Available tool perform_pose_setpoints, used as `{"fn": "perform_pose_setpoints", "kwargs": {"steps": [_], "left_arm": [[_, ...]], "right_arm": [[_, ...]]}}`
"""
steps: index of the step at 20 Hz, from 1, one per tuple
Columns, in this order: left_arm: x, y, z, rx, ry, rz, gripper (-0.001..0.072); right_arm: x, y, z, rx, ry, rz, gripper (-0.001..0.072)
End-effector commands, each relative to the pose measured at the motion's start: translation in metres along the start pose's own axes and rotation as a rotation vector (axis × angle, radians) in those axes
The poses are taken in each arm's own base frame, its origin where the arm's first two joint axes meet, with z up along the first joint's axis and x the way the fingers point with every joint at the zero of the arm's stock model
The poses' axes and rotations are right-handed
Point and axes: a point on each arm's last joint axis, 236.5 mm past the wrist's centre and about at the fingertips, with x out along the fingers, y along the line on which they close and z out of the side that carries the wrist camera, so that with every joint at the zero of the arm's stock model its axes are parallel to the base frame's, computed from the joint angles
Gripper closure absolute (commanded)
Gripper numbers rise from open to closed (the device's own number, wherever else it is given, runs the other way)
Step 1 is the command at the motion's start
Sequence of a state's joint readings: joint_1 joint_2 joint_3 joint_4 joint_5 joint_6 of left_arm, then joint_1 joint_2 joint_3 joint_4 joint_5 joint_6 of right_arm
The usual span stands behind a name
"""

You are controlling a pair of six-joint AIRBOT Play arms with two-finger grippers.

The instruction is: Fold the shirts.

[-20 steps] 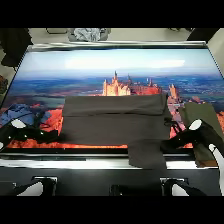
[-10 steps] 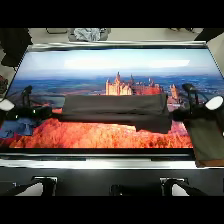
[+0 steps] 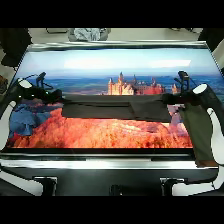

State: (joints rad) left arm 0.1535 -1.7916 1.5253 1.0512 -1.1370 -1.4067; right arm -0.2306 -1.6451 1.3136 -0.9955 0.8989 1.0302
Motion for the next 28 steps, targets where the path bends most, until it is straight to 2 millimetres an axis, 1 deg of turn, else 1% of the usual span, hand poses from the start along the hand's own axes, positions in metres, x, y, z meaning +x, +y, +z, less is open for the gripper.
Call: {"fn": "perform_pose_setpoints", "kwargs": {"steps": [1, 2, 3, 4, 5, 6, 7, 8, 10, 13, 15, 17, 18, 19, 20, 21, 22, 23, 24, 26, 27, 28], "left_arm": [[0.018, -0.009, 0.004, -0.061, 0.022, -0.074, 0.0174], [0.01, -0.013, 0.008, -0.063, 0.014, -0.093, 0.0035], [-0.002, -0.016, 0.011, -0.051, 0.012, -0.1, 0.0039], [-0.015, -0.019, 0.014, -0.037, 0.006, -0.106, 0.0039], [-0.027, -0.023, 0.018, -0.024, -0.008, -0.109, 0.004], [-0.04, -0.03, 0.022, -0.008, -0.033, -0.11, 0.004], [-0.052, -0.037, 0.024, 0.008, -0.058, -0.112, 0.004], [-0.063, -0.044, 0.026, 0.025, -0.079, -0.113, 0.004], [-0.084, -0.061, 0.027, 0.061, -0.119, -0.119, 0.004], [-0.113, -0.08, 0.028, 0.125, -0.179, -0.121, 0.004], [-0.127, -0.087, 0.028, 0.141, -0.205, -0.124, 0.004], [-0.134, -0.098, 0.026, 0.16, -0.217, -0.134, 0.0039], [-0.134, -0.108, 0.024, 0.169, -0.215, -0.152, 0.004], [-0.131, -0.118, 0.021, 0.177, -0.207, -0.173, 0.004], [-0.126, -0.128, 0.017, 0.19, -0.195, -0.188, 0.0043], [-0.118, -0.14, 0.011, 0.211, -0.173, -0.199, 0.0053], [-0.106, -0.153, 0.004, 0.235, -0.144, -0.209, 0.0193], [-0.091, -0.168, -0.007, 0.266, -0.105, -0.221, 0.0481], [-0.071, -0.187, -0.02, 0.318, -0.063, -0.234, 0.0595], [-0.026, -0.222, -0.049, 0.389, 0.018, -0.255, 0.0601], [-0.005, -0.237, -0.064, 0.415, 0.053, -0.263, 0.0653], [0.016, -0.253, -0.08, 0.42, 0.087, -0.277, 0.0673]], "right_arm": [[0.008, -0.005, 0.004, 0.008, -0.004, 0.005, 0.0171], [-0.005, -0.01, 0.005, -0.041, -0.001, 0.002, 0.0006], [-0.021, -0.025, 0.002, -0.084, 0.024, -0.034, -0.0004], [-0.034, -0.047, -0.008, -0.099, 0.071, -0.087, -0.0008], [-0.04, -0.06, -0.023, -0.067, 0.119, -0.102, -0.0008], [-0.04, -0.064, -0.037, -0.027, 0.162, -0.069, -0.0008], [-0.034, -0.06, -0.048, 0.003, 0.196, -0.012, -0.0008], [-0.026, -0.053, -0.054, 0.013, 0.216, 0.039, -0.0008], [-0.008, -0.036, -0.058, 0.047, 0.225, 0.132, -0.0008], [0.015, -0.02, -0.063, 0.094, 0.239, 0.205, -0.0008], [0.027, -0.012, -0.069, 0.122, 0.261, 0.232, -0.0008], [0.037, -0.004, -0.076, 0.157, 0.296, 0.238, 0.0008], [0.04, 0.001, -0.076, 0.154, 0.301, 0.242, 0.0168], [0.039, 0.006, -0.073, 0.152, 0.293, 0.25, 0.0557], [0.034, 0.014, -0.065, 0.173, 0.272, 0.277, 0.0668], [0.025, 0.024, -0.053, 0.16, 0.232, 0.306, 0.0665], [0.012, 0.033, -0.037, 0.135, 0.179, 0.324, 0.0666], [-0.003, 0.04, -0.025, 0.115, 0.141, 0.32, 0.0666], [-0.02, 0.047, -0.015, 0.085, 0.108, 0.313, 0.0666], [-0.057, 0.063, 0.001, 0.042, 0.05, 0.304, 0.0666], [-0.073, 0.07, 0.005, 0.023, 0.03, 0.299, 0.0667], [-0.089, 0.078, 0.009, 0.004, 0.011, 0.296, 0.0667]]}}
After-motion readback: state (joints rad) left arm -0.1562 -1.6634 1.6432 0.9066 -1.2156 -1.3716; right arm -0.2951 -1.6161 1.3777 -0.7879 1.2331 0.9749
